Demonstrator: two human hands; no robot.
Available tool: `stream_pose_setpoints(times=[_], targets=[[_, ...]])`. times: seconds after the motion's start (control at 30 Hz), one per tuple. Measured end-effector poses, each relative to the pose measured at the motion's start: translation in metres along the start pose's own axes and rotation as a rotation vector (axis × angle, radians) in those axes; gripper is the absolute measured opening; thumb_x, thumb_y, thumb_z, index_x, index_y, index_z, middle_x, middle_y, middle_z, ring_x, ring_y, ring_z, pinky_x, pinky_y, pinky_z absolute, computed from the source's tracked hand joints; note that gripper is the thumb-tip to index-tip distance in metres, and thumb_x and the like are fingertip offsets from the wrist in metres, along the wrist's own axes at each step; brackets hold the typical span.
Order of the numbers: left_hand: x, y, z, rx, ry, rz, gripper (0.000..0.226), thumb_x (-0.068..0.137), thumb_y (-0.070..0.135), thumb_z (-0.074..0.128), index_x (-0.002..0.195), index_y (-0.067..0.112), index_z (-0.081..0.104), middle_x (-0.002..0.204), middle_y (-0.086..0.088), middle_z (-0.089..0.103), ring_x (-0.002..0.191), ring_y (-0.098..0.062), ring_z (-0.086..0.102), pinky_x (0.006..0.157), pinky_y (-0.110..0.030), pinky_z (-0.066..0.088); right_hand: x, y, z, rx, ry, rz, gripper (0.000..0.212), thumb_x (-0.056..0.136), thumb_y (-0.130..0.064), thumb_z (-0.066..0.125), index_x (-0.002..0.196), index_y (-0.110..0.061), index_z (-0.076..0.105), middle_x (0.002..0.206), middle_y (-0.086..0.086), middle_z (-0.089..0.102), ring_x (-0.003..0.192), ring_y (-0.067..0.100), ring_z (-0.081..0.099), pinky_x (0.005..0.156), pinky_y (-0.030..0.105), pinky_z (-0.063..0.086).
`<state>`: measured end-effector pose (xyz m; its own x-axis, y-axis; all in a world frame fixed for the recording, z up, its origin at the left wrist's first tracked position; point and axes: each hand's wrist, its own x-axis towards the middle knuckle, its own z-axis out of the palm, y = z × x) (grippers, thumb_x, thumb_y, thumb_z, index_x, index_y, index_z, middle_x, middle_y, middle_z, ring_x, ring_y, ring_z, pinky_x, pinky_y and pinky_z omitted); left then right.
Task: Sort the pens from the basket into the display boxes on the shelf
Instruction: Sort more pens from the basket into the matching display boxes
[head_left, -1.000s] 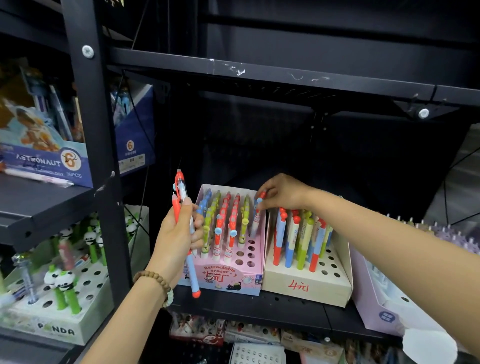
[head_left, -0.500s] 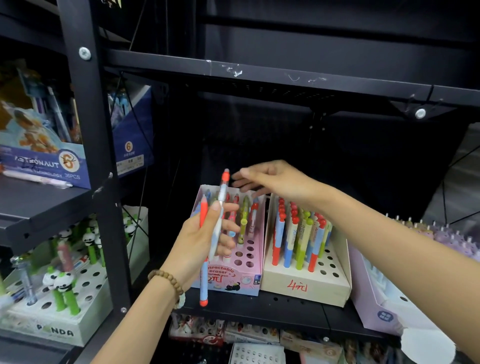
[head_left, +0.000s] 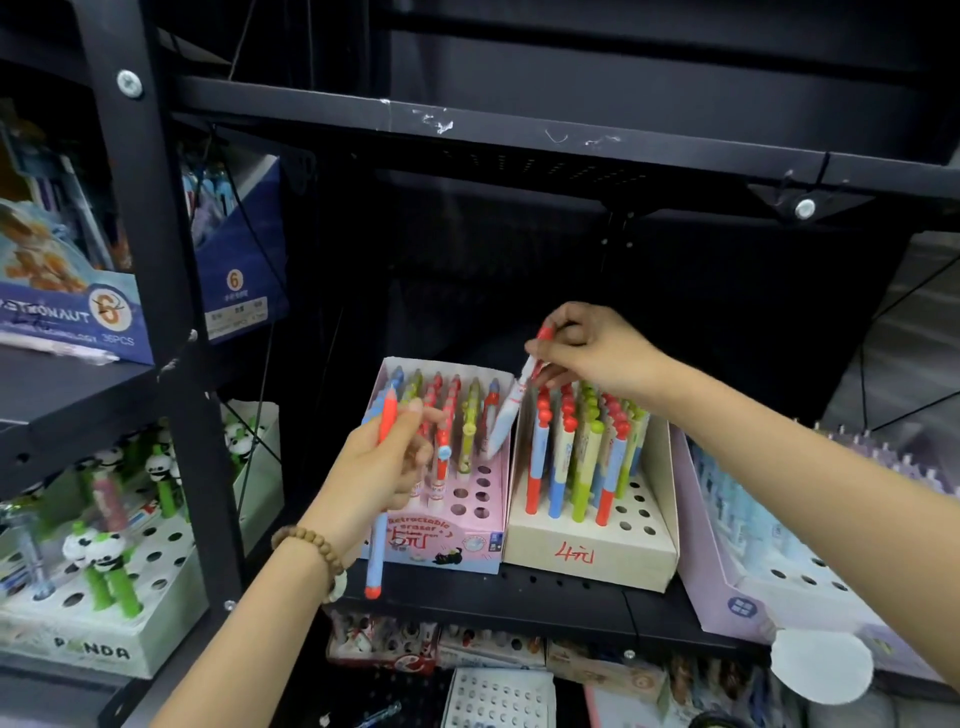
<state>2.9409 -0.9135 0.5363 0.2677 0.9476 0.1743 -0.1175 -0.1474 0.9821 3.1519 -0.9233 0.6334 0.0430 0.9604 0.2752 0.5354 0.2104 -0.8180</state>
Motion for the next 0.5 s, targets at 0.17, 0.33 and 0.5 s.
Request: stream_pose_setpoints(times=[0.17,0.33,0.5], targets=[[-0.001,0.006,0.01,0.293,0.022,0.22,0.025,0.069,0.059,0.06,0.083,0.039,0.069,0.08,0.026,0.068,0.069,0.013,0.06,0.057,-0.001,0.042,-0.003,-0.009,0.012,0.097,-0.084,-0.061,0.015,0.087,-0.017,0.066,0.1,-0.009,0.062,0.077,0.01,0.072,0.07,0.017,0.072,0.059,0.017,0.055],[0.0,0.009,0.011,0.232,-0.03,0.218,0.023,0.071,0.05,0.065,0.08,0.03,0.073,0.073,0.012,0.073,0.065,0.003,0.066,0.055,-0.003,0.045,-0.007,-0.01,0.007,0.231,-0.167,-0.059,0.018,0.085,-0.02,0.067,0.102,-0.015,0.064,0.091,0.009,0.074,0.079,0.016,0.072,0.063,0.016,0.055],[0.002,0.006,0.011,0.327,-0.025,0.199,0.023,0.088,0.047,0.053,0.086,0.034,0.071,0.072,0.012,0.071,0.057,-0.002,0.057,0.045,-0.007,0.043,-0.004,0.001,-0.003,0.329,-0.185,-0.007,0.023,0.081,-0.018,0.069,0.104,-0.016,0.065,0.094,0.005,0.075,0.089,0.016,0.071,0.069,0.017,0.055]])
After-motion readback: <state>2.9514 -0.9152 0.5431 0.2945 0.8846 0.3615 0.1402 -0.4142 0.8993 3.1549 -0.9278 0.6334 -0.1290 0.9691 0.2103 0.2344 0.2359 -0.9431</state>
